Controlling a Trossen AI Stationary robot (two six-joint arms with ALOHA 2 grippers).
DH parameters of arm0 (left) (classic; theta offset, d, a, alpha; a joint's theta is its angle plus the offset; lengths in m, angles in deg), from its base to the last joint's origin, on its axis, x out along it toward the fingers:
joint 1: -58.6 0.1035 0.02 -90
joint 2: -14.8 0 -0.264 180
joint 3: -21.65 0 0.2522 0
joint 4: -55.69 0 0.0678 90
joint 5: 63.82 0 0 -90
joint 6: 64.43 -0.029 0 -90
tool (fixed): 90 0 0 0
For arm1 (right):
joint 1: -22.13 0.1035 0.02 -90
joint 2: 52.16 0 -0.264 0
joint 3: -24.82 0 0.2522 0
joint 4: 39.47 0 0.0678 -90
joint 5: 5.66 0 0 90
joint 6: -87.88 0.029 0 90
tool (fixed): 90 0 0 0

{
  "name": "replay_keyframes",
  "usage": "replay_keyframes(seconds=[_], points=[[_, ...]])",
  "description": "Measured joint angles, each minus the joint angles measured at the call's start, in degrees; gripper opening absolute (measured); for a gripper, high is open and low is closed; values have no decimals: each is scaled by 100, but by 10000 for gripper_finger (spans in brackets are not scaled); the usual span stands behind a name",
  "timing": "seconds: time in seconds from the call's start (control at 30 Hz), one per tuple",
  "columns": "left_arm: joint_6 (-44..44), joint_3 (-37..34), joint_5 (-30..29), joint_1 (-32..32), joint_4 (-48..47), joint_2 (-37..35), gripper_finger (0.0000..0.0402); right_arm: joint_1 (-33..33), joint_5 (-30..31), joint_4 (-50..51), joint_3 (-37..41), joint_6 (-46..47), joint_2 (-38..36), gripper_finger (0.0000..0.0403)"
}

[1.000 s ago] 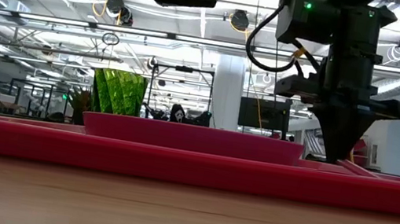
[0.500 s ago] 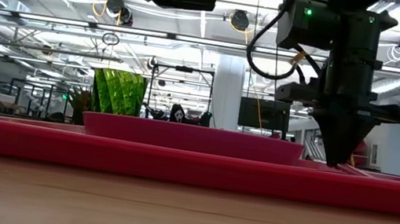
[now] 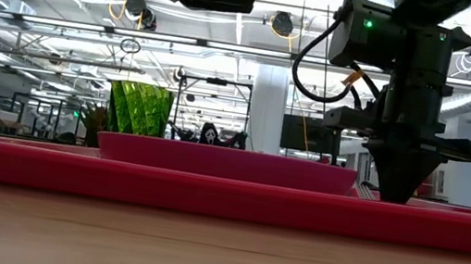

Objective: Pick and place plate/cup/fork/spoon on tray
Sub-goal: Put the pink fork on the red serving tray to the right of the blue spoon

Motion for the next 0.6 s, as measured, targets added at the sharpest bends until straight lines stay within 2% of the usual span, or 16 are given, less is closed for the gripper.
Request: replay_keyframes(seconds=[0.33, 0.6], points=[[7, 0, 0, 0, -38, 0, 214, 0, 7, 35, 2, -2, 0, 8], [2, 0, 0, 0, -49, 0, 214, 2, 36, 88, 9, 148, 2, 48]])
